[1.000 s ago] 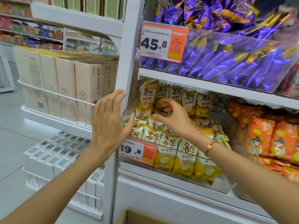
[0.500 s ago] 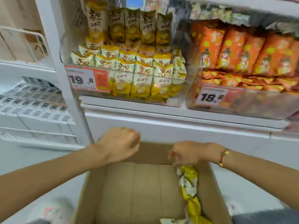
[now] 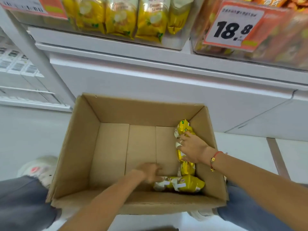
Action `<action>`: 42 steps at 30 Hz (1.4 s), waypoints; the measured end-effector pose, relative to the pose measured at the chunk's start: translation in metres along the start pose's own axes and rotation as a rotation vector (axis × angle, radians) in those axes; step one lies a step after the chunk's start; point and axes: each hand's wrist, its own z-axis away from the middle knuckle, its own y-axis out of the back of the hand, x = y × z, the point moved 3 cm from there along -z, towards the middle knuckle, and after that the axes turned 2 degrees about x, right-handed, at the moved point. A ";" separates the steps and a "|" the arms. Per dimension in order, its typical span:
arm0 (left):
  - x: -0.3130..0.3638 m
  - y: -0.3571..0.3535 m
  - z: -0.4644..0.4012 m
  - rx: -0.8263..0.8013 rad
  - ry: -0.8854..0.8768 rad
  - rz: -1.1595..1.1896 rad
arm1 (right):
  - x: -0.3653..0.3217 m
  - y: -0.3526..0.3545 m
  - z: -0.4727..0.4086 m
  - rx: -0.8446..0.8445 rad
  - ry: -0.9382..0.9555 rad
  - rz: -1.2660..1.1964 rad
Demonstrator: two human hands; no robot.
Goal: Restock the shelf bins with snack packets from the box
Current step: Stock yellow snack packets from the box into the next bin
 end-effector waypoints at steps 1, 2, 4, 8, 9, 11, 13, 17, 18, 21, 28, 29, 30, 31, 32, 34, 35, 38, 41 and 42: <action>0.001 -0.009 -0.006 -0.024 0.004 -0.018 | 0.001 -0.003 -0.001 0.012 -0.009 0.010; 0.002 -0.016 -0.009 -0.050 0.013 -0.030 | 0.002 -0.005 -0.002 0.016 -0.024 0.027; 0.005 -0.023 -0.014 -0.084 0.022 -0.053 | 0.004 -0.007 -0.006 -0.013 -0.063 0.056; 0.010 -0.011 -0.013 -0.140 0.017 -0.075 | 0.005 0.000 -0.009 -0.085 -0.028 0.148; 0.008 -0.004 -0.011 -0.152 0.020 -0.080 | 0.006 0.004 -0.010 -0.064 -0.010 0.149; 0.001 0.017 0.001 -0.146 0.043 -0.095 | 0.012 0.014 -0.010 0.014 -0.019 0.052; -0.012 0.043 0.017 -0.105 0.065 -0.028 | 0.022 0.022 -0.011 0.098 -0.102 -0.188; -0.033 0.097 0.060 0.017 0.066 0.322 | 0.042 0.040 -0.005 0.208 -0.258 -1.080; -0.033 0.109 0.071 0.030 0.068 0.411 | 0.043 0.045 -0.004 0.234 -0.249 -1.239; -0.031 0.142 0.100 0.042 0.084 0.507 | 0.046 0.065 -0.001 0.286 -0.255 -1.468; -0.006 0.228 0.180 0.212 0.043 0.362 | 0.070 0.146 0.024 0.451 -0.206 -1.584; -0.001 0.237 0.195 0.246 0.018 0.371 | 0.073 0.161 0.030 0.489 -0.190 -1.610; 0.002 0.247 0.209 0.299 -0.005 0.384 | 0.076 0.176 0.035 0.529 -0.164 -1.643; 0.006 0.255 0.224 0.379 -0.021 0.406 | 0.078 0.191 0.040 0.562 -0.136 -1.676; 0.008 0.262 0.236 0.475 -0.035 0.417 | 0.080 0.205 0.046 0.585 -0.108 -1.711; 0.010 0.272 0.260 0.659 -0.054 0.440 | 0.080 0.234 0.058 0.618 -0.063 -1.783; 0.012 0.274 0.271 0.745 -0.066 0.460 | 0.080 0.248 0.063 0.632 -0.029 -1.804; 0.014 0.281 0.294 1.065 -0.154 0.503 | 0.083 0.283 0.072 0.655 0.008 -1.867; 0.010 0.286 0.307 1.358 -0.174 0.536 | 0.094 0.319 0.075 0.648 0.107 -1.995; 0.008 0.287 0.308 1.416 -0.166 0.557 | 0.100 0.330 0.074 0.644 0.104 -2.051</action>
